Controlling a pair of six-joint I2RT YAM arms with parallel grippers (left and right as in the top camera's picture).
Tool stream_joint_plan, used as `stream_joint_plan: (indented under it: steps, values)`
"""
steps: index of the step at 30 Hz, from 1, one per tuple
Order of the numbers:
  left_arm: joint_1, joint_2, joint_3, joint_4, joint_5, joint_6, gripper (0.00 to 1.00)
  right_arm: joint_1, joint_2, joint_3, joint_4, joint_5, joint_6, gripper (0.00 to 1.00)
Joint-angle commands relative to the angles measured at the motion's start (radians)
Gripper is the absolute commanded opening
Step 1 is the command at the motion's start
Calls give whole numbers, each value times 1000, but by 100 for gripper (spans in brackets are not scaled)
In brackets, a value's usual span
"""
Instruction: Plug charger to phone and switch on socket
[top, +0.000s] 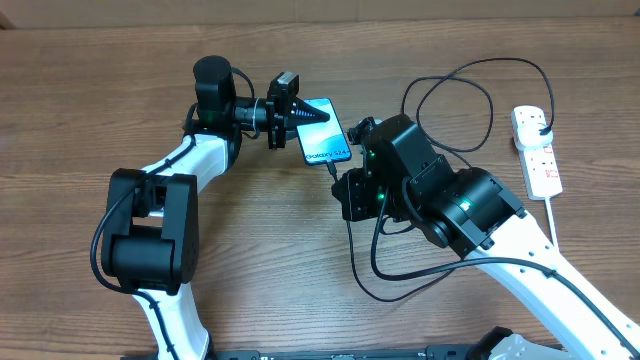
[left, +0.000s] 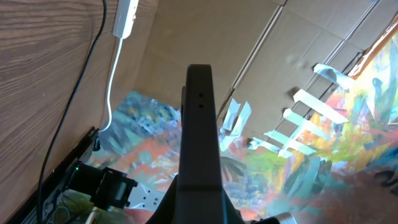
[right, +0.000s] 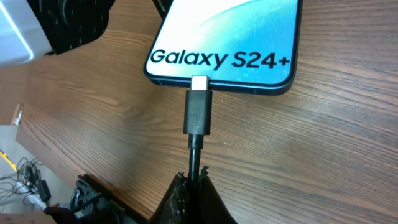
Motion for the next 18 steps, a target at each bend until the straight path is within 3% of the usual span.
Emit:
stream_joint_plan:
  steps: [1,18]
  values:
    - [-6,2,26,8,25,-23,4,5,4,-3,-9,4,-7,4]
    - [-6,2,26,8,-17,5,4,5,4,-3,-29,3,-7,4]
